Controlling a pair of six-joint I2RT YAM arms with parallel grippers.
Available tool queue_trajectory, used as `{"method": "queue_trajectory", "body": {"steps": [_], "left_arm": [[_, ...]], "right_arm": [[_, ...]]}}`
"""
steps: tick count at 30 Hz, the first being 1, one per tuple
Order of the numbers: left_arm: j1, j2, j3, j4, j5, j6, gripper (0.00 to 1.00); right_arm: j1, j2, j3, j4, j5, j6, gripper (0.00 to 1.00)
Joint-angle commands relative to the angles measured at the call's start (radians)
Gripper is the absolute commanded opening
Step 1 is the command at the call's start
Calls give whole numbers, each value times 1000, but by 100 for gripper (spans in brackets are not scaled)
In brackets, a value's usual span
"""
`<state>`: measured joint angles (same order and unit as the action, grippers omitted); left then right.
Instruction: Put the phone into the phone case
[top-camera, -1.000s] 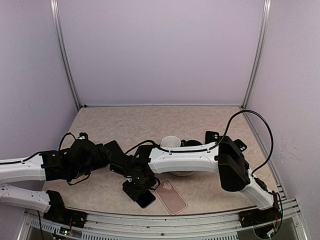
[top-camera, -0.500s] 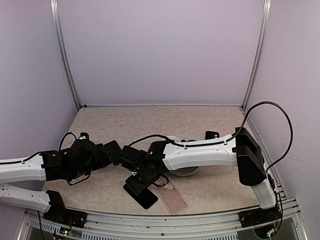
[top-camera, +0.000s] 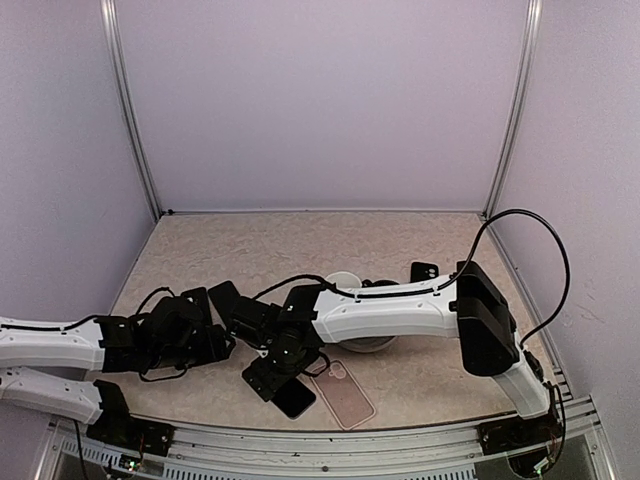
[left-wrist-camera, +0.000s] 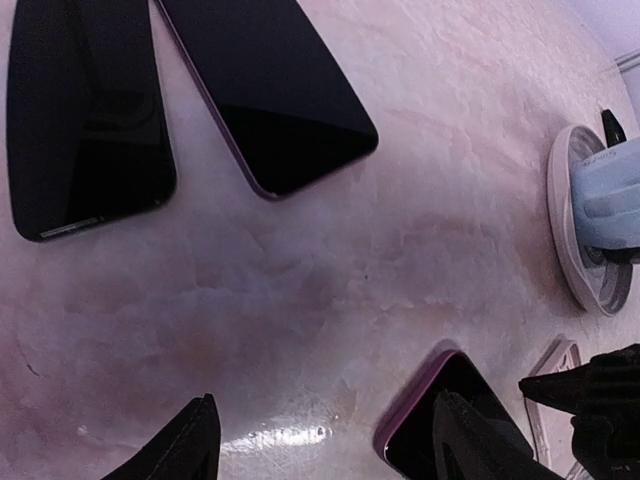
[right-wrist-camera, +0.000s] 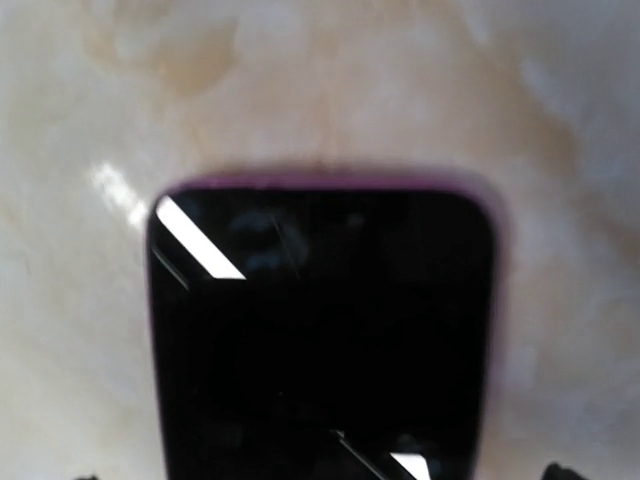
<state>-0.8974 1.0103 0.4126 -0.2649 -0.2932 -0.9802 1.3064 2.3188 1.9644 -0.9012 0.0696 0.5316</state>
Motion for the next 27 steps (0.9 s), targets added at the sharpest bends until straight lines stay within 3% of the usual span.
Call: {"method": "queue_trajectory", "body": {"steps": [1,4,8,12,15,19,27], "left_arm": [[21,15,-73,196,187,40,69],[34,47,-123,326,261,46,66],[34,156,-95,384,286,91,64],[35,285,-74,439,367,95,47],[37,346,-69,418,375,71,33],[28,341,-87,418,393,62,31],[25,261,-86,397,414,48,33]], "right_arm": [[17,-47,-78,47,-7,-4,97],[17,-71,-126,76,4,0,99],[25,-60,-146,105,-8,-2,99],[34,-34,-130,97,5,-8,98],[36,-21,-123,75,17,2,89],[37,-14,-124,62,23,6,81],[37,53,-56,-24,-3,-14,77]]}}
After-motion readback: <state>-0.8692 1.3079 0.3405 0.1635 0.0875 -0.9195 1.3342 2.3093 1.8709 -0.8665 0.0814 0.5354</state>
